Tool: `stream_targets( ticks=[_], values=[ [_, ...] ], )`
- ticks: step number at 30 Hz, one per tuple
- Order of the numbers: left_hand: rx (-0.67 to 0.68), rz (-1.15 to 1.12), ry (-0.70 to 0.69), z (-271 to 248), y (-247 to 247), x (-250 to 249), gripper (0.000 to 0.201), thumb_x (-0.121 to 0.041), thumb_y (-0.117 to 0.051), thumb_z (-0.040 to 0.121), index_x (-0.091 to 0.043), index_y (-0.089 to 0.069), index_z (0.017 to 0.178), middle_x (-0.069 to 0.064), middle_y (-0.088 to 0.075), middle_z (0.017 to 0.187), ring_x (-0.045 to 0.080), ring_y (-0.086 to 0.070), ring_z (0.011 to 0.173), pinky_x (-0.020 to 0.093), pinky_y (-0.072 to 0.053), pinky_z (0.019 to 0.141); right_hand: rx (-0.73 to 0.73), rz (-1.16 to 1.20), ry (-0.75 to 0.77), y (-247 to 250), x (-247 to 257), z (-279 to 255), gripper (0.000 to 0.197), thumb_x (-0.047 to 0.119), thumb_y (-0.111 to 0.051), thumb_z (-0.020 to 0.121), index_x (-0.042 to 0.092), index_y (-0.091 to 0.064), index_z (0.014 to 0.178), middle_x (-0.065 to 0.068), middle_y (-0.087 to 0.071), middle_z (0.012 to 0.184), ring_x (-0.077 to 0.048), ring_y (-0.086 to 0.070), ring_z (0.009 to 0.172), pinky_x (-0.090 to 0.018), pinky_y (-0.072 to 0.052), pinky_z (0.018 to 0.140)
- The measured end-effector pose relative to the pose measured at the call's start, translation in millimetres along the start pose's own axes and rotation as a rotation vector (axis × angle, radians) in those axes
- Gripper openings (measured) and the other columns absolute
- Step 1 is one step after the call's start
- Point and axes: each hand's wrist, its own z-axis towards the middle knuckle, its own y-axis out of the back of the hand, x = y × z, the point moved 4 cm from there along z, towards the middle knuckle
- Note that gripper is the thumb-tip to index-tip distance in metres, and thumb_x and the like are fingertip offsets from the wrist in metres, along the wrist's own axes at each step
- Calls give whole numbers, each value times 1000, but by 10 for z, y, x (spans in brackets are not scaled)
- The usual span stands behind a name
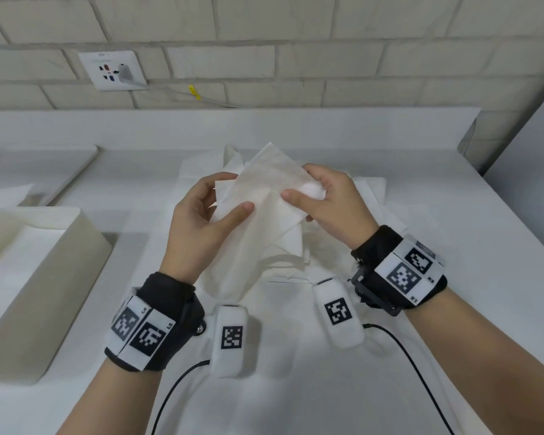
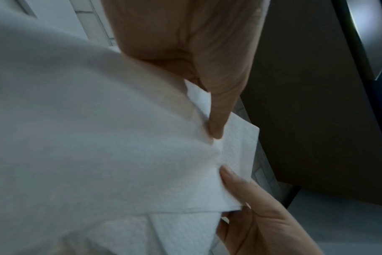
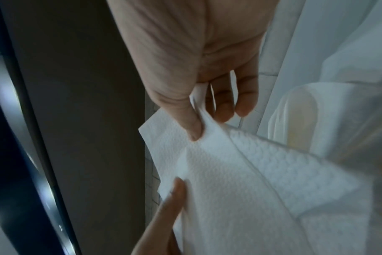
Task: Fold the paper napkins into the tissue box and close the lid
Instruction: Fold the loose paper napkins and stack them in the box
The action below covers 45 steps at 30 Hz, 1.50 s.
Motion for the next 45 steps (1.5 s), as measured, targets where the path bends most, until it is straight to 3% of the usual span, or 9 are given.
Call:
stream_targets(
  ticks=[7,12,17,24,28,32,38,43,45],
  values=[
    [53,95,18,-47,-32,-102,17,-35,-75,73,-31,-68,89,-17,-70,87,7,-67,82,22,-53,68,93,56,-78,-61,38,-23,7,12,-66,84,17,-63,88,5,-65,79,-8,-63,66,-23,-48,49],
    [-16,128,82,-41,20,-98,12,-27,-79,73,-23,-70,80,-1,-73,82,17,-69,74,30,-56,67,130,115,-126,-88,42,-53,17,10,-69,81,-4,-65,92,-18,-69,91,-29,-68,79,-39,-55,66],
    [-9,168,175,-79,65,-43,21,-26,-82,69,-23,-70,86,-4,-72,83,10,-69,74,23,-54,62,138,137,-152,-84,75,-62,13,7,-69,81,-3,-61,78,-6,-64,74,-11,-63,60,-21,-49,48],
    [-39,218,213,-85,219,56,5,-16,-75,79,-13,-72,76,2,-72,72,13,-64,61,25,-49,55,45,81,-200,42,3,-27,11,4,-66,82,1,-60,72,-9,-61,61,-13,-59,46,-26,-50,46],
    [-180,212,248,-42,383,217,7,-18,-65,87,-12,-66,84,6,-70,80,20,-64,68,29,-49,60,-58,-69,-157,101,-76,15,12,4,-65,80,4,-59,69,-8,-58,62,-15,-56,51,-29,-52,54],
    [-268,184,281,-36,463,342,13,-17,-55,92,-10,-62,100,8,-70,96,27,-67,86,41,-53,76,-61,-293,32,83,14,31,17,6,-70,76,8,-58,64,-1,-60,88,-11,-54,80,-10,-38,75],
    [-266,89,301,-60,469,431,25,-16,-46,95,-5,-59,112,12,-68,105,33,-65,98,37,-49,76,-49,-335,192,56,221,53,19,5,-65,80,4,-54,65,-7,-59,66,-14,-54,70,-9,-36,66],
    [-313,72,246,-104,446,350,50,-6,-50,94,-31,-35,135,5,-58,79,22,-56,73,20,-49,63,-102,-168,230,68,378,70,25,7,-62,80,20,-45,67,5,-52,64,-7,-50,62,-16,-41,67],
    [-274,67,184,-122,417,293,62,-2,-49,92,-44,-33,134,11,-63,88,27,-57,73,29,-52,68,-95,-4,214,42,423,79,24,8,-59,81,26,-44,74,-3,-54,67,-17,-53,66,-25,-42,69]
  ],
)
